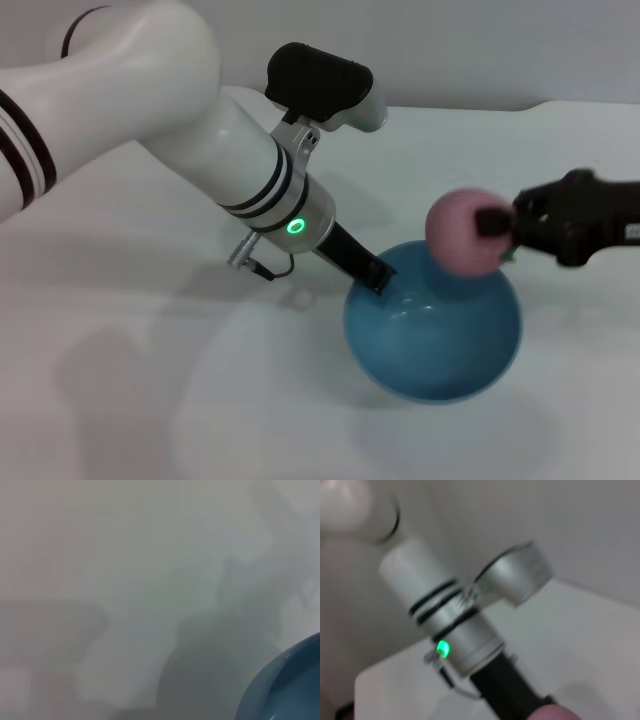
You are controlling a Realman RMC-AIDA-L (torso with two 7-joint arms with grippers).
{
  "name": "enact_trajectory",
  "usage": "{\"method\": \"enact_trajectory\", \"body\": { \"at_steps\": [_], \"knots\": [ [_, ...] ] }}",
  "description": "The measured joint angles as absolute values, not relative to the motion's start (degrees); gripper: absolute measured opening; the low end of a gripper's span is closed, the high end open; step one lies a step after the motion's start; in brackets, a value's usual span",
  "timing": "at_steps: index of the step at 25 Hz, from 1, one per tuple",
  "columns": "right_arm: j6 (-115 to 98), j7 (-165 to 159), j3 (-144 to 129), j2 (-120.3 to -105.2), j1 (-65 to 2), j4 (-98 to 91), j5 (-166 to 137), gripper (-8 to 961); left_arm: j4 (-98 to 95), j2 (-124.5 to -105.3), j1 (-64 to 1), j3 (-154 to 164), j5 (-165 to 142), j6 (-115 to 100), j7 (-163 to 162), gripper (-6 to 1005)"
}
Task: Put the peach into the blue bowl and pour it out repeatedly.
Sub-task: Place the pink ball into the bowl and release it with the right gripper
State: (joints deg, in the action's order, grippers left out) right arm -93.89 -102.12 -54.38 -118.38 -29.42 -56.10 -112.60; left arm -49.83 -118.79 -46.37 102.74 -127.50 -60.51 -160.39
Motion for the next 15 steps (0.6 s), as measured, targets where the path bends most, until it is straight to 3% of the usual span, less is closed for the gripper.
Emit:
{"method": "enact_trajectory", "body": {
  "at_steps": [15],
  "knots": [
    [-88.8, -108.0, -64.8, -118.66, -32.4, -54.3, -120.0, 106, -50.3, -118.76, -46.9, 102.9, -126.5, -62.2, -160.5, -1]
  ]
}}
